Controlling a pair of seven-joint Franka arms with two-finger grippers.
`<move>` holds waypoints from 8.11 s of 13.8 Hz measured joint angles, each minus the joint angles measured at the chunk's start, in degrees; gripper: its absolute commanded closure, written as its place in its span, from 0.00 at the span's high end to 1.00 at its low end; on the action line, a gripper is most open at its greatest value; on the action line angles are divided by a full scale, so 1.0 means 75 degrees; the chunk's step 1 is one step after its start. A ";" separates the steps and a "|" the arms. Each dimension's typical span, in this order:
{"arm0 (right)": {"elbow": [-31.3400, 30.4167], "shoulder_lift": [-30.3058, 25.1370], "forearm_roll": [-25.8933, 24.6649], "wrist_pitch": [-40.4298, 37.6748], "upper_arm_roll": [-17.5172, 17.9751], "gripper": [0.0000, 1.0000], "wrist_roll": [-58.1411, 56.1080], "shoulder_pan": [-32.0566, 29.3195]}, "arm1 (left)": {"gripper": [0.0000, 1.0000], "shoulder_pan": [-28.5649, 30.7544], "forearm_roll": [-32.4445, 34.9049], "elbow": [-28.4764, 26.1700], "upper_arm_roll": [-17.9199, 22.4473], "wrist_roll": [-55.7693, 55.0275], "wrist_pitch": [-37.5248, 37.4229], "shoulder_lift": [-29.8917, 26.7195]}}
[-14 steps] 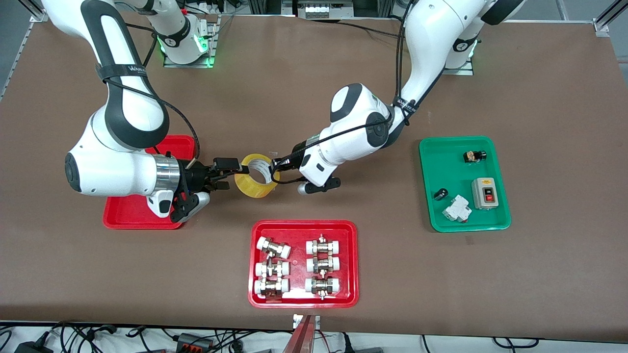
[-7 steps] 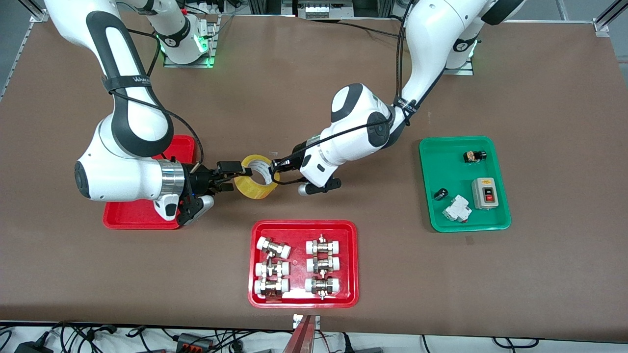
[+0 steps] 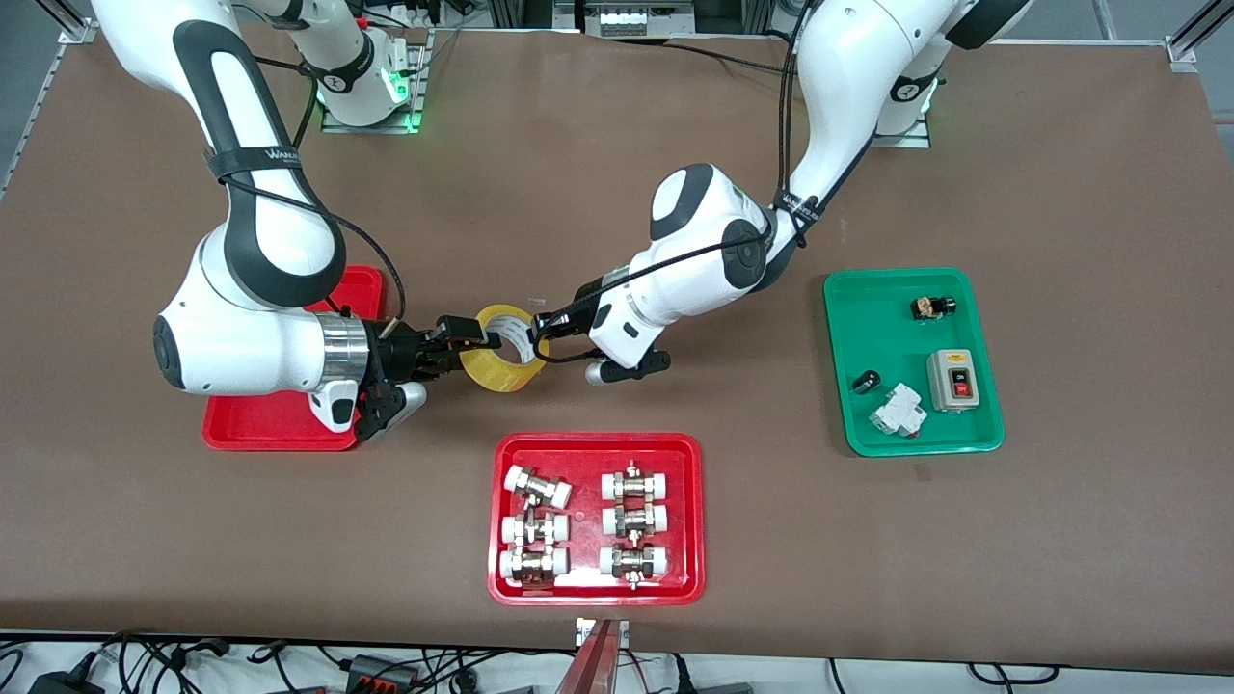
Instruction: Left arm passes tape to right arm into tray
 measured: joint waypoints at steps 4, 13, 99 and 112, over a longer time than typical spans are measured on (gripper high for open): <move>0.0004 0.0003 0.0004 -0.0001 -0.0002 0.14 -0.0048 -0.0001 | 0.01 0.0001 0.0000 0.0016 0.0001 0.0000 0.0002 0.0014; 0.0005 0.0040 0.0002 0.0002 -0.0027 0.14 -0.0049 -0.0013 | 1.00 0.0299 0.0009 0.0243 0.0062 0.0448 0.0063 -0.0007; -0.0034 -0.0821 -0.5424 -0.0767 -0.0086 1.00 0.0502 -0.2648 | 1.00 0.4811 0.4946 -0.1916 0.0608 0.5688 -0.6618 -0.5037; 0.2389 -0.1238 -0.5878 -0.2825 -0.0098 1.00 0.2955 -0.2474 | 1.00 0.4811 0.4946 -0.1854 0.0589 0.5689 -0.6600 -0.5044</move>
